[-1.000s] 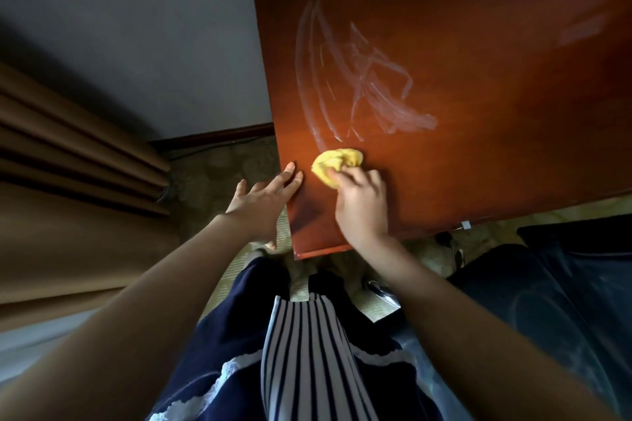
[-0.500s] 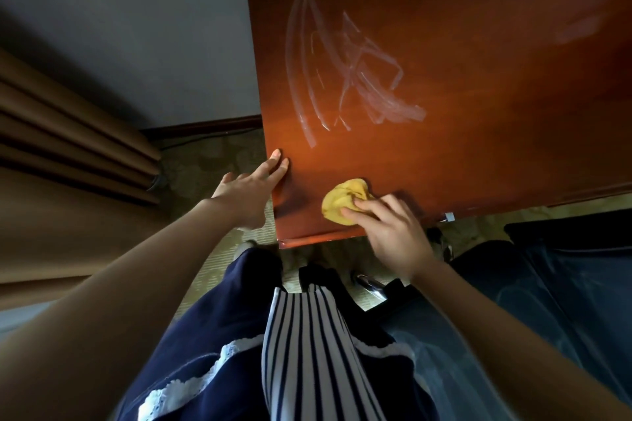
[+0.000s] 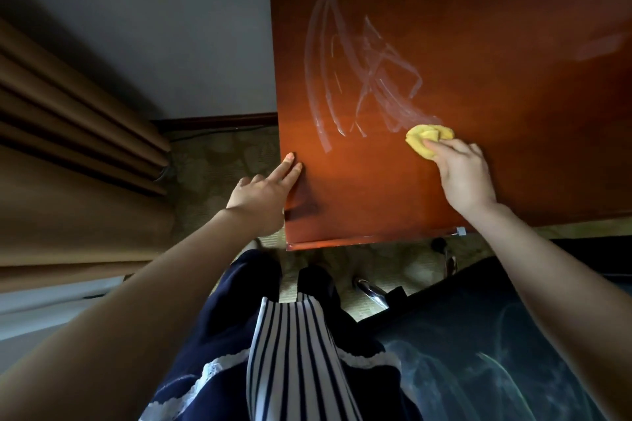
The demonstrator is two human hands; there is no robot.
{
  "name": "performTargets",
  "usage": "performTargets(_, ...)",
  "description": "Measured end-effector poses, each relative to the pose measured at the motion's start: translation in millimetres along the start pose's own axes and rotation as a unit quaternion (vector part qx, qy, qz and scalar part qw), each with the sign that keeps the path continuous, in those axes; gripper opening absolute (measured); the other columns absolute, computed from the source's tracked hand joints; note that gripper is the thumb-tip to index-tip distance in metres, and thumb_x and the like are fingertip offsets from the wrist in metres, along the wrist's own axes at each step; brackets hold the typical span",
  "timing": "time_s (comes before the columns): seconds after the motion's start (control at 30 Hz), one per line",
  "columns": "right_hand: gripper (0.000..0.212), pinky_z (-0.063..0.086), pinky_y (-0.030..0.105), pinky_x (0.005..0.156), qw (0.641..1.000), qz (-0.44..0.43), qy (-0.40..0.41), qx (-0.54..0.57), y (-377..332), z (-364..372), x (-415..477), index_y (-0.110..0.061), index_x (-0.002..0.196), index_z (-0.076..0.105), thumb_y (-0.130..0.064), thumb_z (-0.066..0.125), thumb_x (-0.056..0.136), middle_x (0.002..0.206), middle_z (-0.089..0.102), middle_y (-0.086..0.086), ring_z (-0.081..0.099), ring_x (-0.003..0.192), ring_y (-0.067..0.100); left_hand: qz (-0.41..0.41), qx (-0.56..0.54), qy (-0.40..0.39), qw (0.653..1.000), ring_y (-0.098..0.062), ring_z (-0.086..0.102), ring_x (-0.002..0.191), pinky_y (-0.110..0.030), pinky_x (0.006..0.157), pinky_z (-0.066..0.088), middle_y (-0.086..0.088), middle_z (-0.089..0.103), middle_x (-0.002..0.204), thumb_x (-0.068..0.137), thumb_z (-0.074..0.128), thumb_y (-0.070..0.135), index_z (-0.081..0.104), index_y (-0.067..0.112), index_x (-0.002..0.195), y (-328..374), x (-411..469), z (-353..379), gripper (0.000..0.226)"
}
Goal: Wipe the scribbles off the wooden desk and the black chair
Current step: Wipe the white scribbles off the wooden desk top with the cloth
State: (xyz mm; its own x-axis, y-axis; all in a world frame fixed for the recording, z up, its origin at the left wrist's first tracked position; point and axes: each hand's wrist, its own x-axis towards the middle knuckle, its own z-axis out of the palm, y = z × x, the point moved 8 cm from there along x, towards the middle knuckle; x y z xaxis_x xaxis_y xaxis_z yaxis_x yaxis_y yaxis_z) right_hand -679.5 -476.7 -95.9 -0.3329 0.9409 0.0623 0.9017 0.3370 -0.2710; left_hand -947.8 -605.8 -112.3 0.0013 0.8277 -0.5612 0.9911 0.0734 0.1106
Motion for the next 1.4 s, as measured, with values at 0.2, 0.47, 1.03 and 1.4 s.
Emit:
performTargets(0.2, 0.044, 0.034, 0.039, 0.095, 0.999, 0.034, 0.005, -0.020, -51, 29, 42, -0.017, 0.131, 0.056, 0.002, 0.045, 0.093, 0.126, 0.059, 0.015, 0.052, 0.103, 0.040, -0.024, -0.009, 0.053, 0.998, -0.021, 0.012, 0.143, -0.041, 0.117, 0.013, 0.005, -0.018, 0.157, 0.088, 0.050, 0.017, -0.011, 0.020, 0.150, -16, -12, 3, 0.088)
performTargets(0.47, 0.054, 0.035, 0.039, 0.095, 0.994, -0.083, -0.067, -0.009, -163, 60, 27, -0.024, 0.143, 0.040, 0.001, 0.034, 0.095, 0.142, 0.043, 0.006, 0.039, 0.112, 0.034, -0.102, -0.063, 0.043, 0.992, -0.022, 0.005, 0.146, -0.040, 0.118, 0.009, 0.001, -0.013, 0.159, 0.092, 0.044, 0.015, -0.010, 0.016, 0.150, -57, -22, 3, 0.079)
performTargets(1.03, 0.049, 0.047, 0.032, 0.094, 0.935, -0.269, -0.173, 0.156, -140, 41, -94, -0.015, 0.124, 0.062, 0.012, 0.060, 0.083, 0.123, 0.061, 0.008, 0.052, 0.105, 0.024, -0.052, -0.202, 0.055, 0.976, -0.029, 0.007, 0.146, -0.041, 0.118, 0.011, -0.012, 0.010, 0.158, 0.097, 0.041, 0.025, 0.010, 0.006, 0.150, 28, 3, -21, 0.064)
performTargets(1.4, 0.034, 0.043, 0.015, 0.095, 0.903, 0.034, -0.105, 0.416, -62, -37, -58, -0.025, 0.119, 0.065, -0.014, 0.066, 0.086, 0.119, 0.062, -0.013, 0.055, 0.113, -0.004, 0.011, -0.574, -0.080, 0.815, -0.014, 0.061, 0.094, -0.007, 0.063, 0.046, -0.005, 0.065, 0.111, 0.097, 0.045, 0.037, 0.058, 0.009, 0.121, 113, -5, -26, 0.039)
